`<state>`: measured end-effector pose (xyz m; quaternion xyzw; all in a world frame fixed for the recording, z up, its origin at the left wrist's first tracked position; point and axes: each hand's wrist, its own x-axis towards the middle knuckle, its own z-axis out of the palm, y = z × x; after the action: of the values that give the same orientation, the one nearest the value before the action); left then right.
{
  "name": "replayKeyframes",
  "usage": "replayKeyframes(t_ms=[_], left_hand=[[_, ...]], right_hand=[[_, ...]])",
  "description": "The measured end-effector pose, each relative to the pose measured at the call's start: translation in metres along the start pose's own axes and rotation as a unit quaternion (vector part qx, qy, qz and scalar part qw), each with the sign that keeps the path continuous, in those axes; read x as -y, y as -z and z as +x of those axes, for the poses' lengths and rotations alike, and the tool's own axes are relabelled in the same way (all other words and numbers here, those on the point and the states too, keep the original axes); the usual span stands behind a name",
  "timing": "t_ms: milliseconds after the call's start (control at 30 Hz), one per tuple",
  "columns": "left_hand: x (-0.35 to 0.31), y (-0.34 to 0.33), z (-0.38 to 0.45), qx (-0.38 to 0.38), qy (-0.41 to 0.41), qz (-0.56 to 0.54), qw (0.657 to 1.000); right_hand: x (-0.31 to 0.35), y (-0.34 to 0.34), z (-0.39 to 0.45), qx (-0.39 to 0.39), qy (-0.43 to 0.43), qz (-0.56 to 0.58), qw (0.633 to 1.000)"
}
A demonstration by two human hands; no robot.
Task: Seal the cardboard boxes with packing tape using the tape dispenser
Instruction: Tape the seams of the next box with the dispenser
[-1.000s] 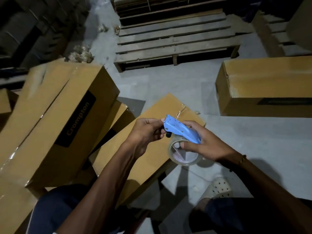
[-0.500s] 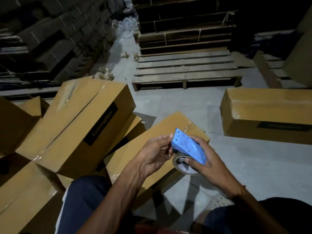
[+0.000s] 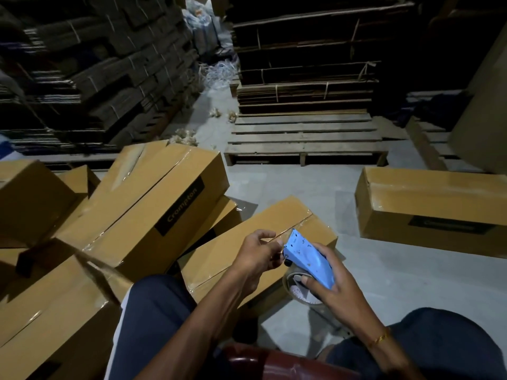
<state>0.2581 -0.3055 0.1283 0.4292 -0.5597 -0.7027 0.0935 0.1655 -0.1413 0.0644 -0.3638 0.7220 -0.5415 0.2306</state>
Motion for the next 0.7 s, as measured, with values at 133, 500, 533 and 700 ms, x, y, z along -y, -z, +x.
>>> replayKeyframes(t_ms=[133,500,533,700], left_hand=[[0.000,0.005,-0.007,0.021,0.001,0.011,1.000],[-0.001,0.012,0.001,0.038,0.064,-0.082,0.994],[0.000,0.013,0.003,0.040,0.062,-0.071,0.995],[0.004,0.014,0.016,0.052,0.055,-0.006,0.997]], right_hand=[[0.005,-0.001,-0.006,0.006,-0.001,0.015,1.000],[-0.019,0.000,0.000,-0.001,0.024,-0.092,0.996],[-0.020,-0.001,-0.001,-0.001,0.026,-0.100,0.995],[-0.019,-0.001,-0.001,-0.012,0.033,-0.114,0.993]])
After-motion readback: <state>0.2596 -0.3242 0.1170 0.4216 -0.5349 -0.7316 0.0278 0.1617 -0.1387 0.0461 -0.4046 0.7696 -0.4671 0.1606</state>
